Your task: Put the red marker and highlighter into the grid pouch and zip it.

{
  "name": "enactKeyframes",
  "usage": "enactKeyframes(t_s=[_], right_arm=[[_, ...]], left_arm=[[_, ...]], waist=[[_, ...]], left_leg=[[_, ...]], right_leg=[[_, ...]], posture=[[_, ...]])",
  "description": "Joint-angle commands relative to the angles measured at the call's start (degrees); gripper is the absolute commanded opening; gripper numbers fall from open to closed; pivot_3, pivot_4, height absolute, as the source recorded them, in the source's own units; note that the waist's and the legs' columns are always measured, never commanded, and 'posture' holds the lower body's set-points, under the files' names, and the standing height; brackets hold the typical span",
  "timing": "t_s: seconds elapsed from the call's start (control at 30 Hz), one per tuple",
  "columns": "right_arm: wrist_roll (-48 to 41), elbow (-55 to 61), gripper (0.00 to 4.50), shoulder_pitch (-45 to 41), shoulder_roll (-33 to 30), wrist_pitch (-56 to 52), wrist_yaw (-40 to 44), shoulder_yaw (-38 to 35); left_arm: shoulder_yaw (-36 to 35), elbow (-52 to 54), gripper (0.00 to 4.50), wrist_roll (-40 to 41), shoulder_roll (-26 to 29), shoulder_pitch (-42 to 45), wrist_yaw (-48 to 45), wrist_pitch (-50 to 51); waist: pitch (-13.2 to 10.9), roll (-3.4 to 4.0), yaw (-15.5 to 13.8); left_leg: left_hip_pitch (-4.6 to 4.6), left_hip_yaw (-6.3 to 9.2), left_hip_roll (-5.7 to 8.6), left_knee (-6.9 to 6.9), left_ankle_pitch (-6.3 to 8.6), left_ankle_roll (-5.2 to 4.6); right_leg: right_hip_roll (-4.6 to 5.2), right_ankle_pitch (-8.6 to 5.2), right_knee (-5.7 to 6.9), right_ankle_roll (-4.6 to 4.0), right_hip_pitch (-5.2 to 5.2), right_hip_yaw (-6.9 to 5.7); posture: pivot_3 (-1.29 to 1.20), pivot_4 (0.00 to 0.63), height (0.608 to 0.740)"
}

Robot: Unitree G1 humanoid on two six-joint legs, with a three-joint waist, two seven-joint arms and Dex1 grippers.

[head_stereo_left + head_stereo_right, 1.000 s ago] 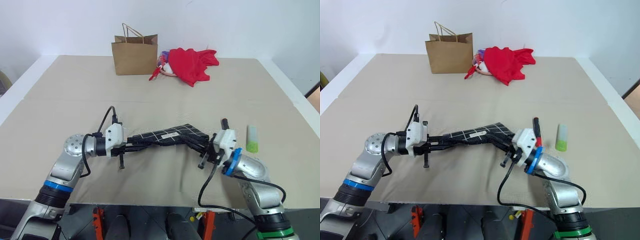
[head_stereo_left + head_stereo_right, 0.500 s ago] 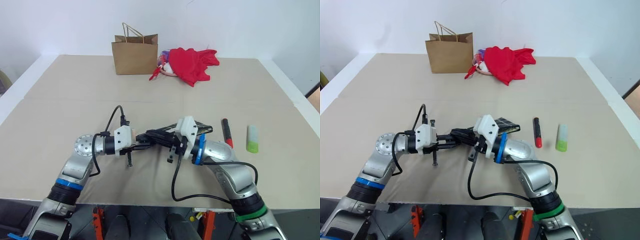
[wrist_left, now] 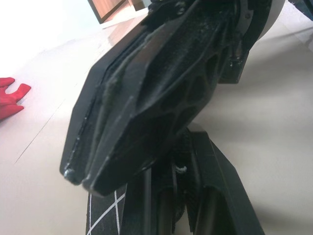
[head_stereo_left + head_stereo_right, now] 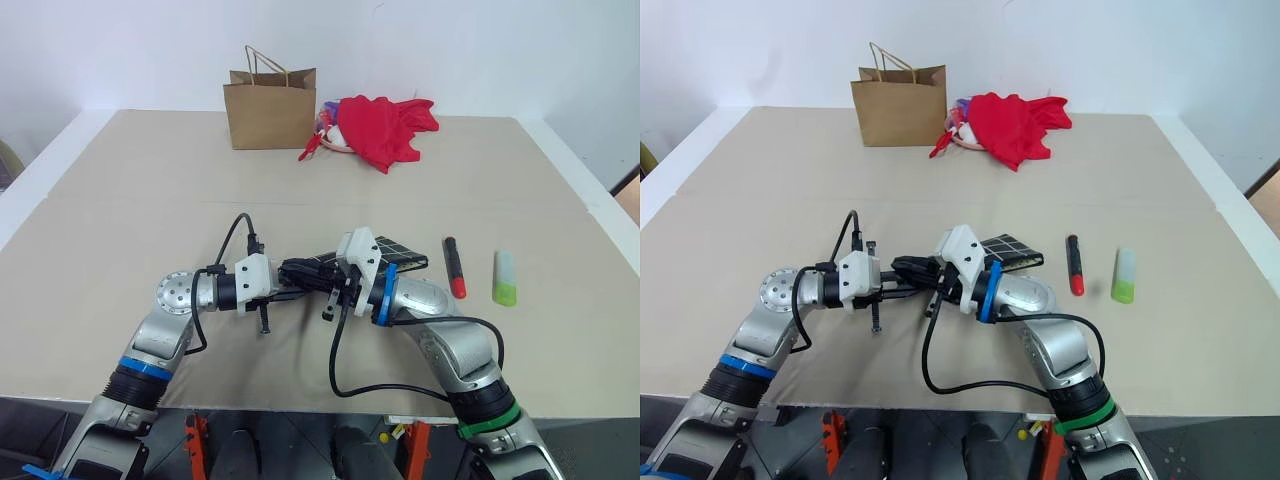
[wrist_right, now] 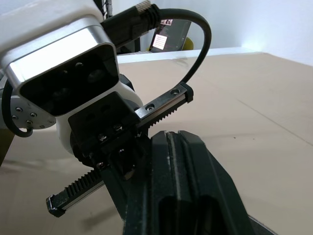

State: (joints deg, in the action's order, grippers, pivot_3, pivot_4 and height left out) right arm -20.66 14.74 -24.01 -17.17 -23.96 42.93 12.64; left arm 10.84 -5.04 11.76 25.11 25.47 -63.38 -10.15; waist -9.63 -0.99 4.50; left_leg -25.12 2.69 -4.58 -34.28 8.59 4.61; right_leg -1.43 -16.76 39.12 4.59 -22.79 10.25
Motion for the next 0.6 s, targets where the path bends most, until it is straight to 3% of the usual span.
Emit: enactKeyframes(t_s=[0.03,0.2,0.27,0.4,0.6], right_arm=[[-3.0,4.4,1.74,0.9,-1.3,-1.3,0.1,-3.4],[-13.2,13.2,4.06,10.0,-8.2,-4.5,1.4,-16.6],[-15.7,13.1,4.45,12.5,-7.9,-4.4,-2.9,-23.5],[-13.4,7.5,4.45,15.9,-7.2,-2.1,-13.3,-36.0],[-0.7,-0.4,4.45,17.8,-9.2,4.5,-19.1,-34.0]], left_arm=[[-0.8,2.1,0.00,1.1,0.0,1.0,0.3,-0.8],[-1.5,2.1,0.00,1.3,0.8,0.5,0.4,-0.6],[-1.7,2.1,0.00,1.4,1.0,0.4,0.5,-0.7],[-1.9,2.1,0.00,1.6,1.6,0.2,0.1,-0.9],[-2.1,1.8,0.00,2.2,2.3,1.1,-0.8,-0.9]], waist=[[0.0,0.00,0.0],[0.0,-0.01,-0.3],[0.0,-0.02,-0.3],[0.0,-0.02,-0.1],[0.0,0.03,0.4]], left_leg=[[0.00,0.00,0.00,0.00,0.00,0.00],[-0.03,0.05,0.02,0.02,0.01,0.00],[-0.05,0.05,0.04,0.02,0.02,0.00],[0.01,0.10,0.03,0.01,0.02,-0.01],[0.06,0.07,0.05,0.00,0.01,-0.01]], right_leg=[[0.00,0.00,0.00,0.00,0.00,0.00],[0.02,-0.08,0.00,0.00,0.01,-0.05],[0.04,-0.09,-0.02,0.01,0.02,-0.05],[0.01,-0.05,0.01,-0.02,0.03,-0.07],[0.04,-0.01,0.01,-0.02,0.04,-0.07]], posture=[[0.00,0.150,0.740],[0.00,0.150,0.740],[0.00,0.150,0.740],[0.00,0.150,0.740],[0.00,0.150,0.740]])
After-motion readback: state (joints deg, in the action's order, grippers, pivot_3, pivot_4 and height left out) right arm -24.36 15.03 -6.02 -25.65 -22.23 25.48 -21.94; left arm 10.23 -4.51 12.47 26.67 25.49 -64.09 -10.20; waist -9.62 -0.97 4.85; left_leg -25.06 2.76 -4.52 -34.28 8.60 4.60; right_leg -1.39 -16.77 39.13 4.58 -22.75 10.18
